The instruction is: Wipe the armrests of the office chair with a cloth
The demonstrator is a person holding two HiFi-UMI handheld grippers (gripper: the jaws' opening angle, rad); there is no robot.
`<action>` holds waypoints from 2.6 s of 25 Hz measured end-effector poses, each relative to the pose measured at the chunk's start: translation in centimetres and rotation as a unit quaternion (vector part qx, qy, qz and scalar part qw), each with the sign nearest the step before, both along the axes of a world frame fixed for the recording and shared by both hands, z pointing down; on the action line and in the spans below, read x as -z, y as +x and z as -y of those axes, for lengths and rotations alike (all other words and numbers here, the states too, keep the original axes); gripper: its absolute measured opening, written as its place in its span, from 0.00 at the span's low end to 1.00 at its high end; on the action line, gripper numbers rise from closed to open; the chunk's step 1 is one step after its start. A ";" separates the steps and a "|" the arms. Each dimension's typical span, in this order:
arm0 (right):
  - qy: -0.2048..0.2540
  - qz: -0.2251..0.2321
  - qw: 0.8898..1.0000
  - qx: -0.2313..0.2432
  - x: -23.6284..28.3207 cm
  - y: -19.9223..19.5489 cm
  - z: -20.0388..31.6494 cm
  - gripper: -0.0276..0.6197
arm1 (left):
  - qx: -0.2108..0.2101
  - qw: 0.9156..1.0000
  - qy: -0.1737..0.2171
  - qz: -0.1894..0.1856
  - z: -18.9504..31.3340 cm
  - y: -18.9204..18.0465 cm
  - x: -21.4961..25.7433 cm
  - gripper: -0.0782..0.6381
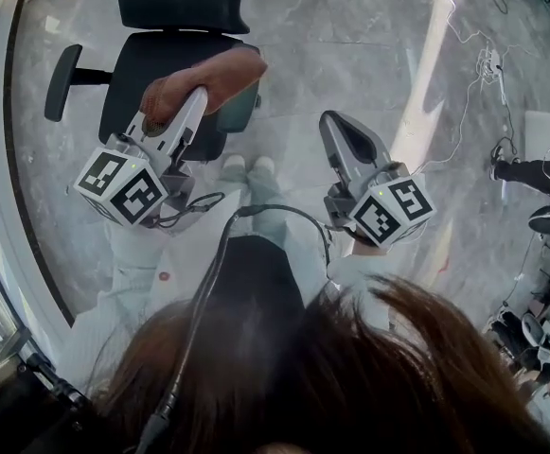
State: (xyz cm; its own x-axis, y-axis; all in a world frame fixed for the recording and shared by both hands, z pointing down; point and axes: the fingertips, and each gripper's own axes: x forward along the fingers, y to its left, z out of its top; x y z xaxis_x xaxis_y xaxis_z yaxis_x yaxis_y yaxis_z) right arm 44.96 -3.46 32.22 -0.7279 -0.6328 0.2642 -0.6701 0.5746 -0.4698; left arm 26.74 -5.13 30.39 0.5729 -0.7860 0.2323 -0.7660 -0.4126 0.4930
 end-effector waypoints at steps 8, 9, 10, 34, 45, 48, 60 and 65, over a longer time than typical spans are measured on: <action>-0.022 -0.016 1.000 0.002 -3.3 -3.0 1.0 0.05 | -0.020 0.997 -0.046 0.066 3.4 -0.7 -6.4 0.16; -0.029 -0.013 1.000 0.000 -4.1 -3.6 1.6 0.05 | -0.023 0.995 -0.060 0.070 4.4 -0.7 -8.0 0.16; -0.038 -0.010 0.999 -0.001 -5.0 -4.3 1.9 0.05 | -0.025 0.994 -0.075 0.075 5.2 -0.7 -9.7 0.16; -0.135 0.010 0.991 0.003 -13.5 -5.9 2.5 0.05 | -0.090 0.947 -0.282 0.125 8.4 1.8 -29.7 0.16; -0.118 0.014 0.993 0.027 -10.8 -7.5 1.0 0.05 | -0.089 0.942 -0.302 0.115 -1.7 2.0 -27.2 0.16; -0.114 0.016 0.993 0.028 -10.1 -7.5 0.5 0.05 | -0.087 0.941 -0.310 0.104 -4.3 2.2 -26.7 0.16; -0.126 0.007 0.991 0.032 -12.1 -7.6 -0.3 0.05 | -0.082 0.949 -0.284 0.108 -1.8 1.3 -27.5 0.16; -0.141 -0.004 0.990 0.031 -13.3 -7.0 0.1 0.05 | -0.082 0.951 -0.276 0.114 3.3 1.2 -28.6 0.16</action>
State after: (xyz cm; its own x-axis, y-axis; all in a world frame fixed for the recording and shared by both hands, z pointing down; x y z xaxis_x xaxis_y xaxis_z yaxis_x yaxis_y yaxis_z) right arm 37.96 -3.52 45.51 -0.7603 -0.4878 0.4290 -0.6417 0.4614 -0.6126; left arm 27.99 -8.44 58.97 0.5631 -0.4131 0.7157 -0.8262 -0.2621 0.4987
